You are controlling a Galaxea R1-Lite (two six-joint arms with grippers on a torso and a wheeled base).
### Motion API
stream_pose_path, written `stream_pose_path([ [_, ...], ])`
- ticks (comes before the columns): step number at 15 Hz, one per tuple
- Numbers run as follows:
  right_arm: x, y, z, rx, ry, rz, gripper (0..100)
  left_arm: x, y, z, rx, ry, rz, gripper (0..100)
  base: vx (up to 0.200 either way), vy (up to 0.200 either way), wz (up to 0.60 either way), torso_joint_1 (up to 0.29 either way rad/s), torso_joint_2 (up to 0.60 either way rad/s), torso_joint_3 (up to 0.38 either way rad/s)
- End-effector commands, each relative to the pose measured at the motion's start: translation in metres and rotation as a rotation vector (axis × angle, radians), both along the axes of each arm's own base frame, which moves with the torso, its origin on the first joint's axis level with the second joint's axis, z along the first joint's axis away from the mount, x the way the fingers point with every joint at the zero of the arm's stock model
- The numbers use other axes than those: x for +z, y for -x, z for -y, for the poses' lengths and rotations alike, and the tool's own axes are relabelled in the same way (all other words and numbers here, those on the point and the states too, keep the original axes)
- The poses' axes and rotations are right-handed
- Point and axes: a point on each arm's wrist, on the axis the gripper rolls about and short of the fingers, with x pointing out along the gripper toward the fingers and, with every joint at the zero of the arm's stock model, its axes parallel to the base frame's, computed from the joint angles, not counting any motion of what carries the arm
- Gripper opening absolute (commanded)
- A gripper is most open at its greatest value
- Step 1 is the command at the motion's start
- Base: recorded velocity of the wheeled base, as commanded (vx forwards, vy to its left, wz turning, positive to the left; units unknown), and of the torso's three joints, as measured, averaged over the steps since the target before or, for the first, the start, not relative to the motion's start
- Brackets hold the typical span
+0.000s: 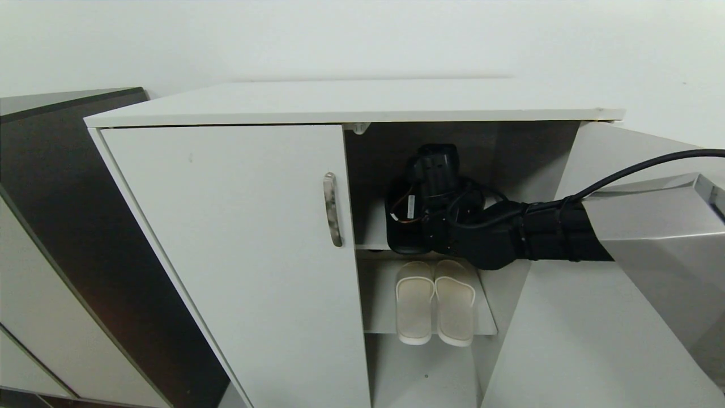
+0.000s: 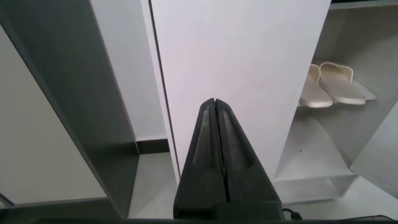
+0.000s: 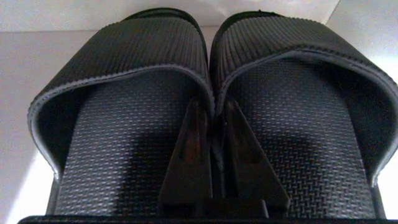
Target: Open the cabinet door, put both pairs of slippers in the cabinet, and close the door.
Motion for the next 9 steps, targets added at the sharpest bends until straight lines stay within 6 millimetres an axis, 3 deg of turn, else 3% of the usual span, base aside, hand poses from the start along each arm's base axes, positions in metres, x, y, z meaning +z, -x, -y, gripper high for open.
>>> stream_pose_path([
  [1,-0.0012,0.0001,-0.0006,0.001,0.002,-0.002,0,-0.0001,0.0,0.0,0.0,0.0,-0.001,0,0.0,0.0,0.0,0.0,0.0,0.0],
  [3,-0.0017,0.0001,-0.0005,0.001,0.002,-0.003,0,0.0001,0.0,0.0,0.0,0.0,0.001,0,0.0,0.0,0.0,0.0,0.0,0.0],
  [4,-0.0021,0.0001,-0.0005,0.001,0.003,-0.004,100,0.0001,0.0,0.0,0.0,0.002,0.0,0,0.0,0.0,0.0,0.0,0.0,0.0],
  [9,-0.0004,0.0088,0.0013,0.008,0.0,-0.014,100,0.0001,0.0,0.0,0.001,0.002,0.0,0,0.0,0.0,0.0,0.0,0.0,0.0],
])
